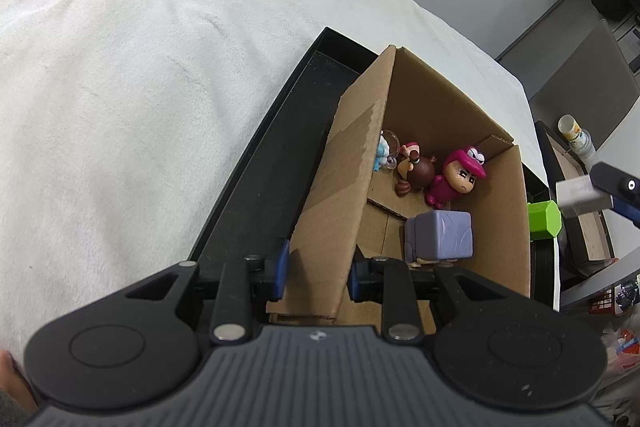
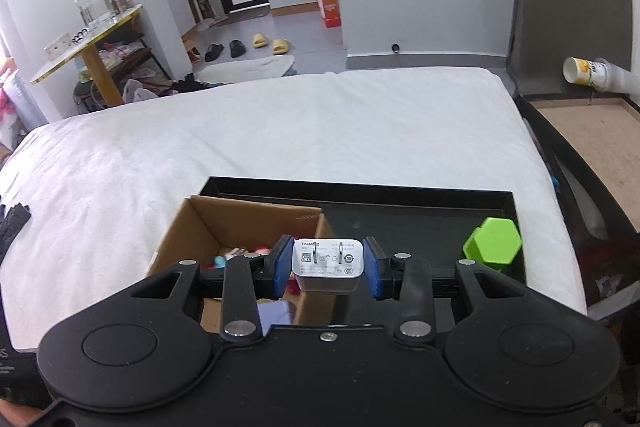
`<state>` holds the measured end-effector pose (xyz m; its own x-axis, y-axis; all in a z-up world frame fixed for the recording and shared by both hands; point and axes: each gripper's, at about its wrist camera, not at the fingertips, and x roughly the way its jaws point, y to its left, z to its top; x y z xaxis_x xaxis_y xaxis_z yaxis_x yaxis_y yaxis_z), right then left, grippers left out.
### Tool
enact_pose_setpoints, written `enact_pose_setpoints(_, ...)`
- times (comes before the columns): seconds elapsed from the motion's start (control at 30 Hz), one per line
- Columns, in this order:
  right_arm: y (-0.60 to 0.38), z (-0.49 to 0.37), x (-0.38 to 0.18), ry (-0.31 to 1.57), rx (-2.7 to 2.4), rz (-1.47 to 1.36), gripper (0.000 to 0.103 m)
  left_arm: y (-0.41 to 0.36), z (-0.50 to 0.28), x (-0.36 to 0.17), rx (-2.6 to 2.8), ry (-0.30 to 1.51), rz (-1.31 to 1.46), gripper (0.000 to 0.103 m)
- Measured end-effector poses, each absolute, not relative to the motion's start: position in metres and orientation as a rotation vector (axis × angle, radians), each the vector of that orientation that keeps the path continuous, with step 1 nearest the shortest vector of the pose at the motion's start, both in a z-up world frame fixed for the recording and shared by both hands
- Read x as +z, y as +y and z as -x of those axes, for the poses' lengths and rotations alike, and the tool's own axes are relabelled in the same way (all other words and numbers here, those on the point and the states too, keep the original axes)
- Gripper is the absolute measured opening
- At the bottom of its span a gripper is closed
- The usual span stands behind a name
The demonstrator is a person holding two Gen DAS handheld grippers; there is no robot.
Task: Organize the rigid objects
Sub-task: 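Lift the white charger with the right tool and carry it over the box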
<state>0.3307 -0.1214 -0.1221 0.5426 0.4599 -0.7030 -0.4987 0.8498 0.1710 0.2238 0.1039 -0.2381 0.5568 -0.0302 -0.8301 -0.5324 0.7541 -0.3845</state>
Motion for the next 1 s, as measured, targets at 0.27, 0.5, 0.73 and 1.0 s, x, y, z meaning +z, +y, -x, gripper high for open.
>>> enact_pose_setpoints(0.27, -0.098, -0.325, -0.119, 0.811, 0.632, 0.054, 0.036, 0.104, -0.224, -0.238, 0.321, 0.945, 0.675, 0.027)
enact_pose_setpoints(0.5, -0.078, -0.320, -0.125, 0.839, 0.662, 0.043, 0.036, 0.104, -0.223, -0.238, 0.321, 0.944, 0.678, 0.027)
enact_pose_setpoints(0.73, -0.054, -0.317, -0.139, 0.913, 0.698, 0.019, 0.037, 0.105, -0.223, -0.238, 0.312, 0.944, 0.687, 0.028)
enact_pose_setpoints(1.0, -0.031, -0.316, -0.164, 1.014, 0.706, 0.021, 0.037, 0.108, -0.223, -0.240, 0.303, 0.944, 0.705, 0.028)
